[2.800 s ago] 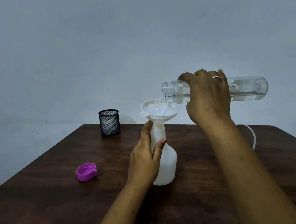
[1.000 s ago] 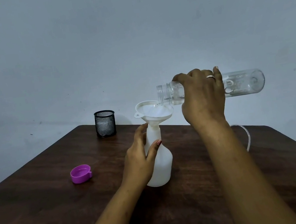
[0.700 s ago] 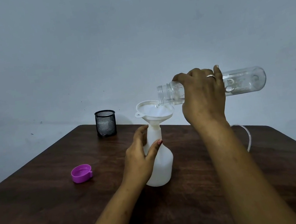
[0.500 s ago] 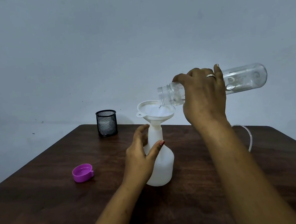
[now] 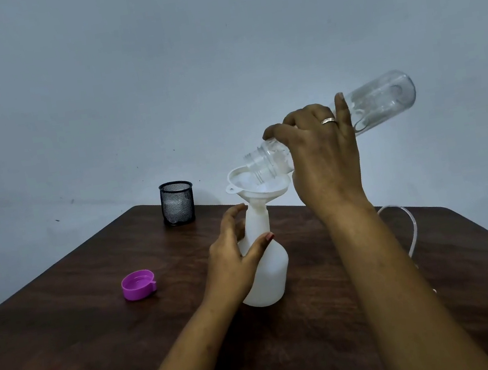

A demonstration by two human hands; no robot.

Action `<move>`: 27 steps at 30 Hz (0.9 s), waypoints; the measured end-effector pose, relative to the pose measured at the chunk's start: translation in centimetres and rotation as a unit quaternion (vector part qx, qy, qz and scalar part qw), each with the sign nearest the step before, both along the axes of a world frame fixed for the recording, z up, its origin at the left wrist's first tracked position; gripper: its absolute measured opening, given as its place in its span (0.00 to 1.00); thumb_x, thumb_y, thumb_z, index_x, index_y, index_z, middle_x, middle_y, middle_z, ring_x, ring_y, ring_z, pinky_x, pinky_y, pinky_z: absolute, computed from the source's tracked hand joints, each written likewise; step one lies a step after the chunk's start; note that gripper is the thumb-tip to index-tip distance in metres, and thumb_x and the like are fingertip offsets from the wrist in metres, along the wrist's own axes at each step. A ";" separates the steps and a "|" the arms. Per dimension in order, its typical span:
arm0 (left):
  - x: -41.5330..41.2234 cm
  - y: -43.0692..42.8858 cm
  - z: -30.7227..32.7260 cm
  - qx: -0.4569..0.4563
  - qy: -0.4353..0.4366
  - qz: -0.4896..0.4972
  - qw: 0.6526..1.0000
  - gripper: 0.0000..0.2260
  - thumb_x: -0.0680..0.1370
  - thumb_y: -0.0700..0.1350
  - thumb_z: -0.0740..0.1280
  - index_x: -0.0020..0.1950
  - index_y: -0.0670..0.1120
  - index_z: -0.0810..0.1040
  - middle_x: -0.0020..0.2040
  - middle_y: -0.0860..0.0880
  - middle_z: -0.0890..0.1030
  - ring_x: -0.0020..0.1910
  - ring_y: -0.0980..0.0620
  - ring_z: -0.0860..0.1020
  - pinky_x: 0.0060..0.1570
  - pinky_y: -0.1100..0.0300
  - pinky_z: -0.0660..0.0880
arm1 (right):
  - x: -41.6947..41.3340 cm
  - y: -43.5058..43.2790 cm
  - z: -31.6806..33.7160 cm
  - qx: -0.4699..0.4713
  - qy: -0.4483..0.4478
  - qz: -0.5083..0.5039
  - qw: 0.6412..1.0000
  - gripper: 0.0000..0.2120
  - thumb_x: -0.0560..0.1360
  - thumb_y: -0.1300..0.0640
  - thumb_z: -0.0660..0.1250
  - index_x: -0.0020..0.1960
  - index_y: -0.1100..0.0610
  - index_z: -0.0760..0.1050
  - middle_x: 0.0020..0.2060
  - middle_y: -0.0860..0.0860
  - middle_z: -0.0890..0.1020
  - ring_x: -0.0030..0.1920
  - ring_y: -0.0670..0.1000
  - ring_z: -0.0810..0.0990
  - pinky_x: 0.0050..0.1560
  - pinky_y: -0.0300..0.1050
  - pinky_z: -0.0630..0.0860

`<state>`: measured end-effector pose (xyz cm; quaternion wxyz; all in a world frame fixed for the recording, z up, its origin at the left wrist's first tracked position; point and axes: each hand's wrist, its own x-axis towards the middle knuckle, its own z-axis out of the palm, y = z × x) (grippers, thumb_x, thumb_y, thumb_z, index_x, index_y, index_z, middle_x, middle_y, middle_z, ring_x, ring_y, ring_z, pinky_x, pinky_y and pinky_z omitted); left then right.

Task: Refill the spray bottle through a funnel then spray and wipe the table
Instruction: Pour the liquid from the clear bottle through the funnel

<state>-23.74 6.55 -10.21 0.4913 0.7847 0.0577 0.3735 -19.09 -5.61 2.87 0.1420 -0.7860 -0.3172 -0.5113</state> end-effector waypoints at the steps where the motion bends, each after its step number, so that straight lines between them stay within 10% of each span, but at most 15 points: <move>1: 0.0 0.0 0.0 0.001 0.001 0.000 1.000 0.28 0.72 0.53 0.70 0.70 0.54 0.64 0.63 0.55 0.76 0.57 0.60 0.74 0.57 0.64 0.70 | -0.1 0.0 0.1 -0.003 -0.001 0.003 1.000 0.21 0.68 0.69 0.62 0.54 0.52 0.81 0.46 0.52 0.80 0.57 0.57 0.76 0.73 0.52 0.42; 15: -0.6 -0.2 0.3 0.014 -0.002 -0.002 1.000 0.43 0.63 0.50 0.79 0.70 0.62 0.57 0.53 0.59 0.75 0.56 0.60 0.73 0.55 0.66 0.68 | 0.0 0.3 -0.2 -0.022 -0.004 0.024 0.999 0.22 0.67 0.67 0.61 0.54 0.48 0.80 0.49 0.49 0.79 0.60 0.55 0.74 0.73 0.56 0.42; 20: -0.6 -0.2 0.4 0.014 -0.003 -0.002 1.000 0.45 0.63 0.48 0.79 0.71 0.62 0.55 0.51 0.59 0.75 0.55 0.60 0.73 0.53 0.66 0.67 | -0.4 0.4 0.0 0.001 -0.010 0.008 1.000 0.30 0.67 0.60 0.44 0.56 0.47 0.80 0.49 0.48 0.80 0.60 0.54 0.74 0.73 0.55 0.42; 27: -0.3 0.0 0.0 0.008 -0.010 -0.011 1.000 0.46 0.63 0.49 0.79 0.72 0.62 0.54 0.54 0.57 0.77 0.57 0.58 0.75 0.56 0.64 0.70 | -0.8 0.0 0.5 -0.002 -0.004 -0.012 1.000 0.24 0.70 0.68 0.58 0.59 0.48 0.79 0.52 0.50 0.80 0.63 0.55 0.73 0.73 0.55 0.38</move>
